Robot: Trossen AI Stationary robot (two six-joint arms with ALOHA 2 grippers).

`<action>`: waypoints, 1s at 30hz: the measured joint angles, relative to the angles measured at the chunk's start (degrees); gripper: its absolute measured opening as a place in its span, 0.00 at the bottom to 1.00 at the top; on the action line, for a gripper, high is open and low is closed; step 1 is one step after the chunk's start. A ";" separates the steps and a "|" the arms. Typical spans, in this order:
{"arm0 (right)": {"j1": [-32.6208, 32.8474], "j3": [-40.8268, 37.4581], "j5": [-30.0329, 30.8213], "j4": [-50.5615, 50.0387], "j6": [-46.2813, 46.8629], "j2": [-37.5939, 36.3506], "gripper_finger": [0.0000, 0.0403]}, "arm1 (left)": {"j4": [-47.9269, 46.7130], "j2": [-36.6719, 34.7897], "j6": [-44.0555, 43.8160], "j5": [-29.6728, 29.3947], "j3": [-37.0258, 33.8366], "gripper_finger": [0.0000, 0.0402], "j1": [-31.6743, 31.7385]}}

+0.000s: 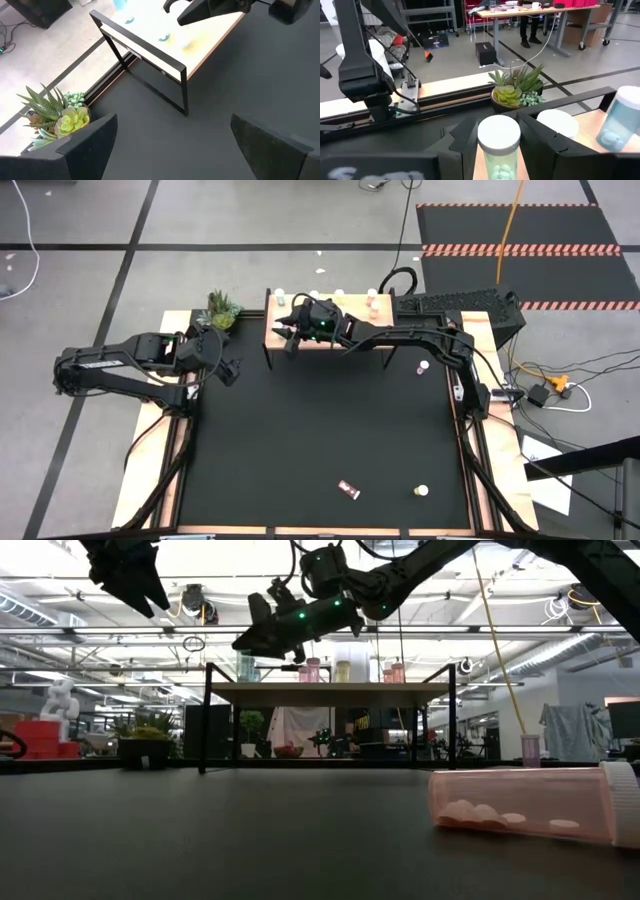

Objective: Pick and place medicine bottles onto shelf by color
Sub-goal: Put the blue pill bottle aligned with the other blue pill bottles on the shelf, then put the violet pill bottle aligned with the other violet pill bottles on the shelf

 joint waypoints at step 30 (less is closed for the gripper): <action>0.90 0.00 0.17 -2.05 -0.83 -1.50 0.44 | 0.05 -0.04 -0.05 -0.05 0.00 0.97 0.00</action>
